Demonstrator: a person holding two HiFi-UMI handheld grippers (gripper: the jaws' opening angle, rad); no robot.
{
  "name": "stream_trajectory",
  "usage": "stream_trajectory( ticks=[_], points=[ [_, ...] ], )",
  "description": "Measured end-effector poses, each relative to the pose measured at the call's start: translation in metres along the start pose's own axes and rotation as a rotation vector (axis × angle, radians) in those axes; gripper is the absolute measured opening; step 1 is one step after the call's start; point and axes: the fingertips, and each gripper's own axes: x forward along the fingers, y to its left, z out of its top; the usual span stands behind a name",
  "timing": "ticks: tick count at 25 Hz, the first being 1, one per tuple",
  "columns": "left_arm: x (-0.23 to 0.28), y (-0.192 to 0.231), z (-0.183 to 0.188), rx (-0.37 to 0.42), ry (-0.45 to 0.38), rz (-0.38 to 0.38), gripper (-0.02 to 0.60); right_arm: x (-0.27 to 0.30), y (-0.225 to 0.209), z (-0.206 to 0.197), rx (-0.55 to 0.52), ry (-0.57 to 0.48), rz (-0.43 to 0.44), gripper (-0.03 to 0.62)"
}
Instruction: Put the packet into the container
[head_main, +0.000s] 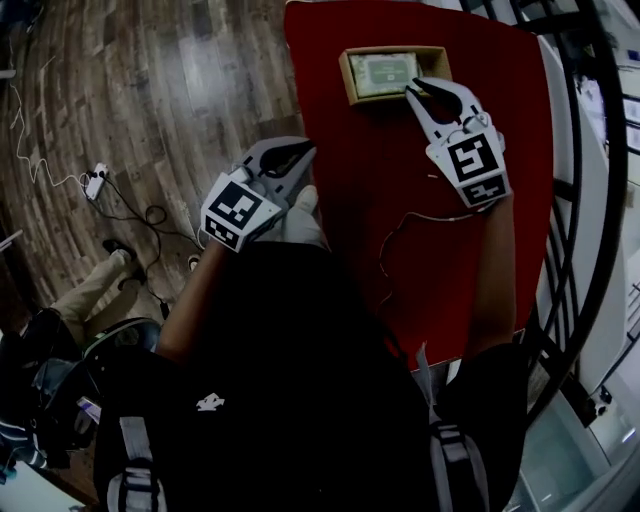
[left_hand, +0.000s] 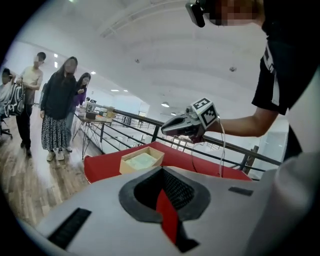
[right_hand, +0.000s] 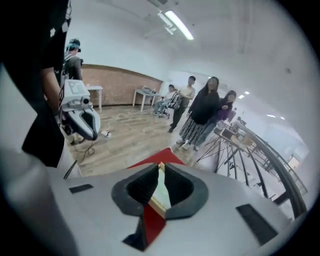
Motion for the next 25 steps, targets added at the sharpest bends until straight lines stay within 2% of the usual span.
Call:
stream_trajectory(
  ticks=[3, 12, 14, 17, 21, 25],
  points=[
    [-0.006, -0.009, 0.016, 0.015, -0.036, -0.021, 0.003, -0.025, 0.016, 0.014, 0.140, -0.100, -0.079, 0.025],
    [-0.038, -0.030, 0.073, 0.090, -0.175, -0.018, 0.002, -0.082, 0.066, 0.046, 0.619, -0.452, -0.197, 0.021],
    [-0.047, -0.032, 0.084, 0.105, -0.206, -0.012, 0.002, -0.086, 0.084, 0.053, 0.643, -0.497, -0.200, 0.021],
    [-0.056, -0.033, 0.097, 0.129, -0.240, -0.007, 0.003, -0.085, 0.105, 0.066, 0.606, -0.532, -0.222, 0.021],
    [-0.060, -0.038, 0.106, 0.146, -0.268, -0.009, 0.003, -0.085, 0.114, 0.069, 0.576, -0.515, -0.276, 0.021],
    [-0.060, -0.047, 0.110, 0.156, -0.280, -0.021, 0.002, -0.087, 0.120, 0.074, 0.580, -0.525, -0.271, 0.021]
  ],
)
